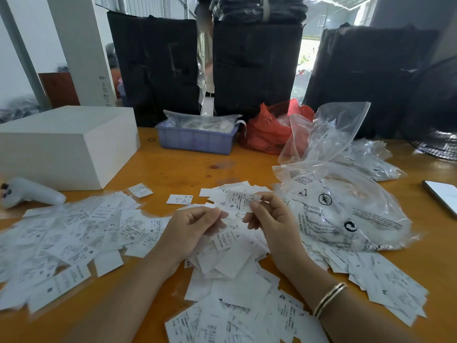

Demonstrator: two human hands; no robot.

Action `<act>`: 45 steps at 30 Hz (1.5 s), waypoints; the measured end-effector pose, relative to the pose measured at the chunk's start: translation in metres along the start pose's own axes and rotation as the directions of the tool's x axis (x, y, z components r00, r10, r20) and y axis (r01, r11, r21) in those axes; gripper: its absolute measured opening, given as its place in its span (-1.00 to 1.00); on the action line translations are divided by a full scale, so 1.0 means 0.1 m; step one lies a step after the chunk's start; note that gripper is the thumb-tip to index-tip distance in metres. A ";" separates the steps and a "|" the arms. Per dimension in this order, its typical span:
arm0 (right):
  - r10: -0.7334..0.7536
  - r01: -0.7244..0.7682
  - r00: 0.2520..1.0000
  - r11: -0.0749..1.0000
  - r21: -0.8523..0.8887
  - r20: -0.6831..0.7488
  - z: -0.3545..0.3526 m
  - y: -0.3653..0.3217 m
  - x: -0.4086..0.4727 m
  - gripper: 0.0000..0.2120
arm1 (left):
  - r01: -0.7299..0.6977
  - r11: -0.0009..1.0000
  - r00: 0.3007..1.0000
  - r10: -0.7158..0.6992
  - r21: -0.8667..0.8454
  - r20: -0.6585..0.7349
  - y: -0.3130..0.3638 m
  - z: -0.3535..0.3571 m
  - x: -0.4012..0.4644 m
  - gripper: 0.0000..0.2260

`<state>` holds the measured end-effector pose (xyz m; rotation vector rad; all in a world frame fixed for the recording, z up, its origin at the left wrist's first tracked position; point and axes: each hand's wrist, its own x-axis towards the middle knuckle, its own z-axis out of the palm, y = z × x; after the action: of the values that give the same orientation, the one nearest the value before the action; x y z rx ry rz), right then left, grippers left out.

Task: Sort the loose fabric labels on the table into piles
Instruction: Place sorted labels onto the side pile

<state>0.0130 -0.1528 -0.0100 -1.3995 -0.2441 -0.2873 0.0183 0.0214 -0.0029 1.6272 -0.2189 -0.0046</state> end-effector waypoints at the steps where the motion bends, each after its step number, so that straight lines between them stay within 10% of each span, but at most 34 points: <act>1: 0.003 -0.003 1.000 1.000 -0.004 0.013 0.00 0.00 0.00 -0.90 | 0.001 1.000 1.000 -0.001 -0.004 -0.001 0.00 0.00 0.00 -0.78; 45: 0.220 -0.171 0.960 0.950 -0.261 0.171 -0.01 -0.02 -0.04 -0.81 | -0.030 0.995 0.992 0.041 0.093 -0.122 -0.06 -0.02 0.05 -0.98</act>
<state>0.0082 -0.1536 -0.0099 -1.6863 -0.2363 -0.0102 0.0242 0.0235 -0.0083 1.7074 -0.1543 0.1348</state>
